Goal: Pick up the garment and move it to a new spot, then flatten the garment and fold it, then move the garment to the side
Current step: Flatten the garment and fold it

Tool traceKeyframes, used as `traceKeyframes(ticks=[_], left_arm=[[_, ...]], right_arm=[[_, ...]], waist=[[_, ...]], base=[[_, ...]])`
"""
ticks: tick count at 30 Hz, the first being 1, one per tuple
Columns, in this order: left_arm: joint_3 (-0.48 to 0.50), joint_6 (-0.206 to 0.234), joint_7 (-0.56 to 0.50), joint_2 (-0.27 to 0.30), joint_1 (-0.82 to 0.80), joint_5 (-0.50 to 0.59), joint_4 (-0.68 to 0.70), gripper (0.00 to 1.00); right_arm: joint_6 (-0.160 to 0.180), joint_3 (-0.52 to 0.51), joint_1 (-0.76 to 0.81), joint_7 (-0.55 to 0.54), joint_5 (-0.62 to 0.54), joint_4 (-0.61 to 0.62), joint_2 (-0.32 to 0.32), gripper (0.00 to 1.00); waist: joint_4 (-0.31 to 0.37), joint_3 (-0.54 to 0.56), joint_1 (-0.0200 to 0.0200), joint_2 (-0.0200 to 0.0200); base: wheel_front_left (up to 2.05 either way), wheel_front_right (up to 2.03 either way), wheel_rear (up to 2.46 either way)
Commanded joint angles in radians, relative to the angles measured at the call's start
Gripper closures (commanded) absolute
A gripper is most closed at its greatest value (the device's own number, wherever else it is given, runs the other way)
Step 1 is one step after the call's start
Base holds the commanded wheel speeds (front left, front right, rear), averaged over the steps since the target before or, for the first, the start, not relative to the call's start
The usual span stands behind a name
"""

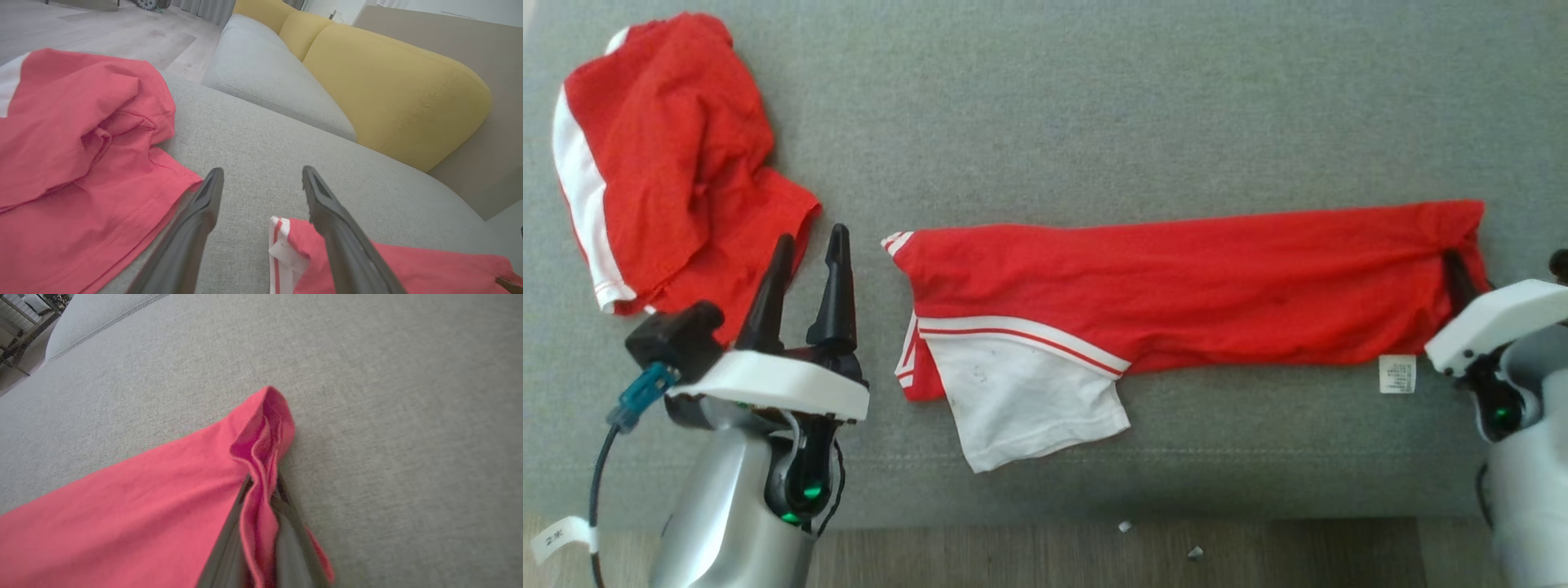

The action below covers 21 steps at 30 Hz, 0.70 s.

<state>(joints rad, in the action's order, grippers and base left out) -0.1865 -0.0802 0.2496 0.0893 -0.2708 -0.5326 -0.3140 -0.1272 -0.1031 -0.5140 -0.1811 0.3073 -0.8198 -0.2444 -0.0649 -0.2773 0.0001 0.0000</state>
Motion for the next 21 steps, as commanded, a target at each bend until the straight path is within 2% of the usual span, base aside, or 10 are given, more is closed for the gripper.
traceKeyframes(ticks=[1,7,13,16,21], left_arm=[[0.037,-0.004,0.012,0.009,-0.020,0.013,0.027,0.00],[0.050,-0.010,0.012,0.005,-0.011,0.019,0.020,0.00],[0.058,-0.015,0.012,-0.003,-0.001,0.023,0.018,0.00],[0.060,-0.017,0.012,-0.007,0.002,0.025,0.015,0.00],[0.059,-0.021,0.012,-0.014,0.004,0.027,0.012,0.00]], right_arm=[[-0.003,0.014,0.006,0.009,-0.002,0.023,-0.023,1.00],[-0.003,-0.106,-0.021,0.028,-0.060,-0.013,-0.066,1.00],[-0.003,-0.282,-0.062,0.046,-0.241,-0.027,-0.101,1.00],[-0.003,-0.345,-0.084,0.044,-0.338,-0.008,-0.076,1.00],[-0.003,-0.356,-0.109,0.027,-0.400,0.039,0.007,1.00]], waist=[[0.003,0.008,-0.0001,0.0000],[0.014,0.036,-0.0001,0.0000],[0.019,0.053,-0.0001,0.0000],[0.021,0.059,-0.0001,0.0000],[0.024,0.070,-0.0001,0.0000]], base=[[0.00,0.00,0.00],[0.00,0.00,0.00],[0.00,0.00,0.00],[0.00,0.00,0.00],[0.00,0.00,0.00]])
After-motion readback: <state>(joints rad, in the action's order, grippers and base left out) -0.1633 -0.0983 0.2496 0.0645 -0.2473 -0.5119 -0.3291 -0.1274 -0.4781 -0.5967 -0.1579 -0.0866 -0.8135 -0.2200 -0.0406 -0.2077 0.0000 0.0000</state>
